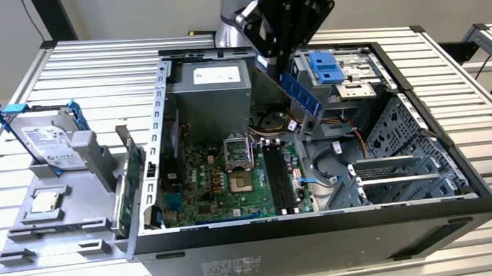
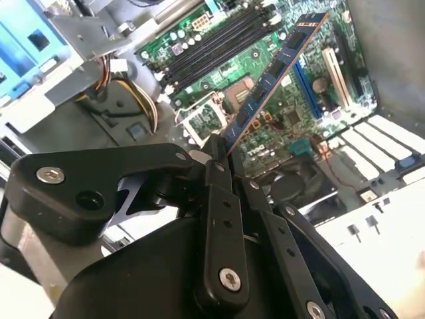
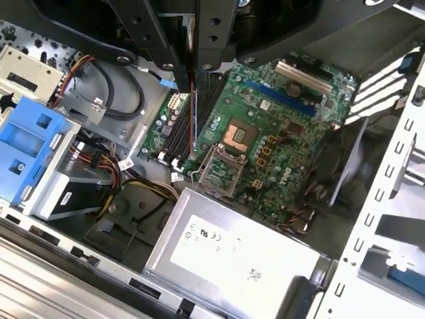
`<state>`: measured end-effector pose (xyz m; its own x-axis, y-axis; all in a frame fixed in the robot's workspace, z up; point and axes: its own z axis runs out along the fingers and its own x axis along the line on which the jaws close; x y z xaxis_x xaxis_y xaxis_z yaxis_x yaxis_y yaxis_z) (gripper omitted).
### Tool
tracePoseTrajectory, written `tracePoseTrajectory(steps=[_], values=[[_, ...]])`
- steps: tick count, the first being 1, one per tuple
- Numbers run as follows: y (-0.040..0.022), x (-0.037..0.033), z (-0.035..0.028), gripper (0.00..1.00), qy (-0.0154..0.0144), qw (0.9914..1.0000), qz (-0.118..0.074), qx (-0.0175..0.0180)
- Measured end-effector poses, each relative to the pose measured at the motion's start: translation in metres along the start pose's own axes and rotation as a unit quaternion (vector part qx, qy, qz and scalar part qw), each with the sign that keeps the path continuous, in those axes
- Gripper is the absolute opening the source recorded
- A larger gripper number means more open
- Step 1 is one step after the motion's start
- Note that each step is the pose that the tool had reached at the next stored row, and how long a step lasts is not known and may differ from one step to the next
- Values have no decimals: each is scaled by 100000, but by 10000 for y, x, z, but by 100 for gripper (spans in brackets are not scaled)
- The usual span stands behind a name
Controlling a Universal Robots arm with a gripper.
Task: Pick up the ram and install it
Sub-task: 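Insert the ram into the slot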
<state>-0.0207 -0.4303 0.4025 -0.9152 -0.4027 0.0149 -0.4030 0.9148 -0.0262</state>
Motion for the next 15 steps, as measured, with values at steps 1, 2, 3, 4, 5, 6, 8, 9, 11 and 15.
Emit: tracePoseTrajectory(steps=[1, 2, 3, 4, 5, 6, 8, 9, 11, 15], values=[[0, 0, 4, 0, 23, 99996, 923, -13], [0, 0, 7, 0, 50, 99983, 1853, -23], [0, 0, 12, 0, 73, 99961, 2774, -37], [0, 0, 17, 0, 95, 99932, 3675, -53], [0, 0, 22, 0, 121, 99897, 4546, -62], [1, 0, 27, 0, 144, 99850, 5471, -80], [1, 0, 37, 0, 195, 99732, 7317, -104], [1, -1, 42, 0, 215, 99661, 8221, -117], [1, -1, 51, 0, 263, 99498, 10006, -145], [2, -1, 69, 0, 357, 99059, 13680, -203]])
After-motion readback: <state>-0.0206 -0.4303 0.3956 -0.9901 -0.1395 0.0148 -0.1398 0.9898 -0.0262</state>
